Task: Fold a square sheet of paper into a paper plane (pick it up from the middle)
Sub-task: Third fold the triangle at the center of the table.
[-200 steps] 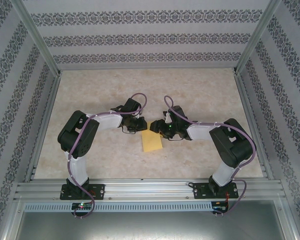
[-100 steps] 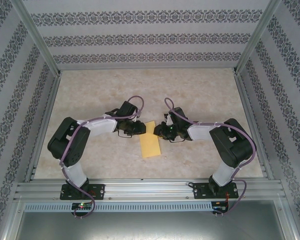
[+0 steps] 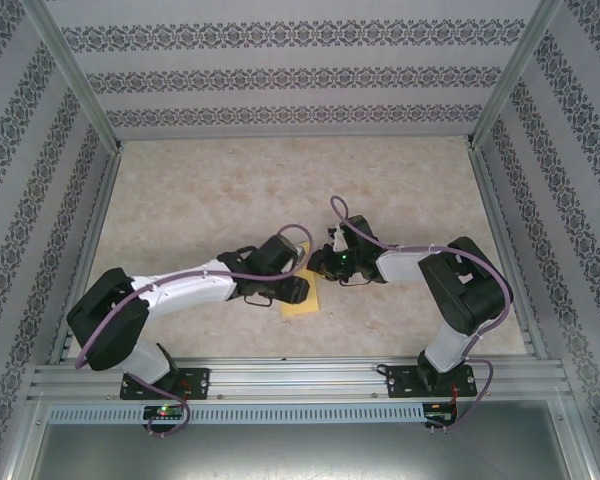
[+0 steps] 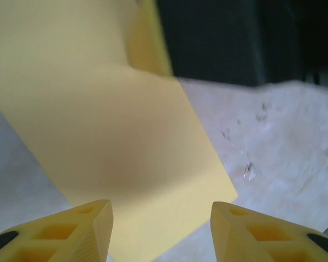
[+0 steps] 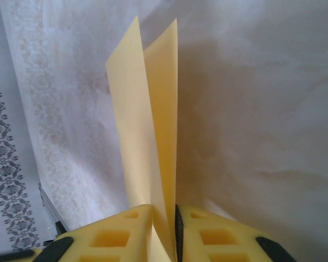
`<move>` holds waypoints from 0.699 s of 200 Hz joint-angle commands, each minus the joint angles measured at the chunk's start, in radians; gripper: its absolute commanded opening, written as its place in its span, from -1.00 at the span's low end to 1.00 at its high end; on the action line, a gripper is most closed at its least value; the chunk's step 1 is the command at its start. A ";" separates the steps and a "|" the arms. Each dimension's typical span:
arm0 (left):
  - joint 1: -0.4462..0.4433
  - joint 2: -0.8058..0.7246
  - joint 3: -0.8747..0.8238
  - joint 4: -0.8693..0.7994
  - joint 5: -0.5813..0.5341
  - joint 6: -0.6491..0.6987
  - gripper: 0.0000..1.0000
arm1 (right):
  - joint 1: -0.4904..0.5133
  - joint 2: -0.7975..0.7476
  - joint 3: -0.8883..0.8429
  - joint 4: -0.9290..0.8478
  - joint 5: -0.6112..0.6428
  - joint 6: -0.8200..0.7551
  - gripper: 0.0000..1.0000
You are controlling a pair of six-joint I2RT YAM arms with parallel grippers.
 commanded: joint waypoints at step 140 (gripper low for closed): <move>-0.375 0.252 0.198 -0.258 -0.678 0.104 0.33 | -0.011 0.034 -0.049 0.140 -0.049 0.125 -0.83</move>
